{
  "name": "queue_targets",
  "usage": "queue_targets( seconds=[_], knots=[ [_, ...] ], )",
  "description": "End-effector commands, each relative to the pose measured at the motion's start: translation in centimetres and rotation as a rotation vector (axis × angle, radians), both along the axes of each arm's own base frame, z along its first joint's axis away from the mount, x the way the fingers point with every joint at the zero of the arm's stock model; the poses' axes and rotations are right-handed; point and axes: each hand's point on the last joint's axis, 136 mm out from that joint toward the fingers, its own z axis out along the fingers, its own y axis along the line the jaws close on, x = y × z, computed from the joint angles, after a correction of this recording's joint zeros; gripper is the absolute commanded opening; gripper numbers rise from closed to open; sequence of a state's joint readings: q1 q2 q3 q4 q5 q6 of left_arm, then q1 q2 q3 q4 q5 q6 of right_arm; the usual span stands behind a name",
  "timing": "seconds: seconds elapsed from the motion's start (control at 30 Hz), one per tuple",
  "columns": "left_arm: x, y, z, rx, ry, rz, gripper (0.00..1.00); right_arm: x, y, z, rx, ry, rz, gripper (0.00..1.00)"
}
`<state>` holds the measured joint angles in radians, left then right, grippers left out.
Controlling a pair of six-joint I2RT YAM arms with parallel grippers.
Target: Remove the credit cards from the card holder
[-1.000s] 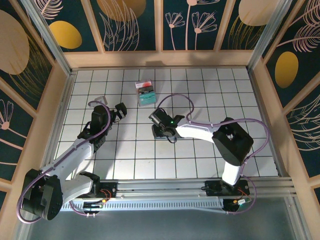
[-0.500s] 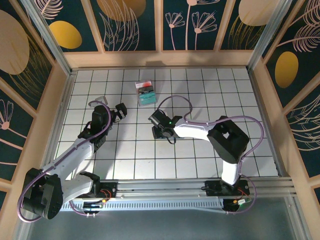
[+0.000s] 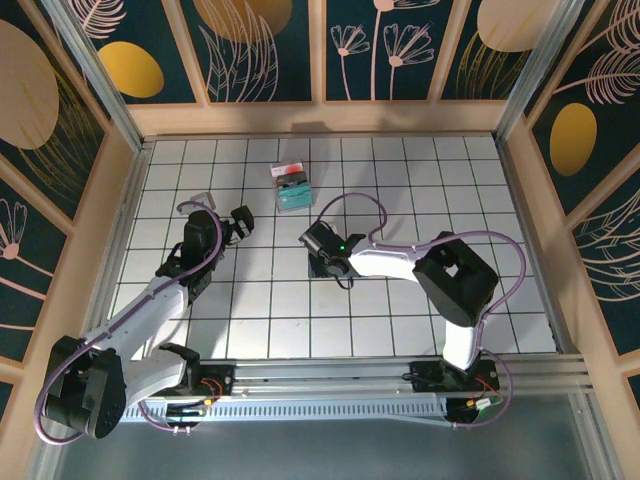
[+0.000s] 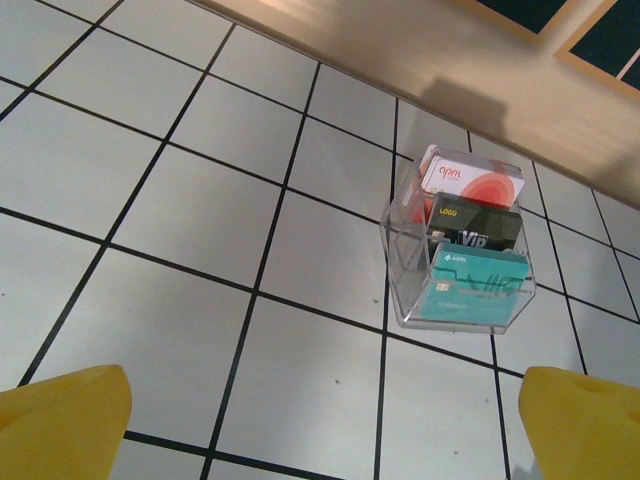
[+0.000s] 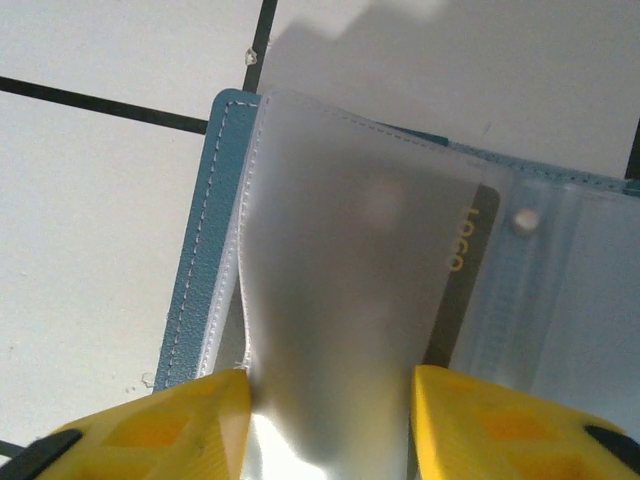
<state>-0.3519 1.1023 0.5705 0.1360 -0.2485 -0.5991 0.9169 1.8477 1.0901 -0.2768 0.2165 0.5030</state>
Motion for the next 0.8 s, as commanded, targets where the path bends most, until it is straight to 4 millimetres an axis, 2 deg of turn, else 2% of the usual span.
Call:
queue_targets(
  seconds=[0.0, 0.13, 0.27, 0.47, 0.77],
  knots=[
    [0.4, 0.3, 1.5, 0.021, -0.033, 0.007, 0.99, -1.6, -2.3, -2.5, -0.078, 0.076, -0.016, 0.4],
    [0.3, 0.2, 1.9, 0.026, -0.043, -0.001, 0.99, -0.4, -2.3, -0.7, -0.062, 0.025, -0.03, 0.3],
    [0.2, 0.2, 2.3, 0.026, -0.053, -0.003, 0.99, 0.9, -2.8, 1.3, -0.066, -0.042, -0.06, 0.3],
    [0.3, 0.5, 2.7, 0.042, -0.059, 0.008, 0.99, 1.7, -5.0, 1.6, -0.097, -0.061, -0.126, 0.37],
    [0.4, 0.7, 3.1, 0.067, -0.064, 0.013, 0.99, 2.2, -7.3, 2.3, -0.064, -0.07, -0.195, 0.38]
  ],
)
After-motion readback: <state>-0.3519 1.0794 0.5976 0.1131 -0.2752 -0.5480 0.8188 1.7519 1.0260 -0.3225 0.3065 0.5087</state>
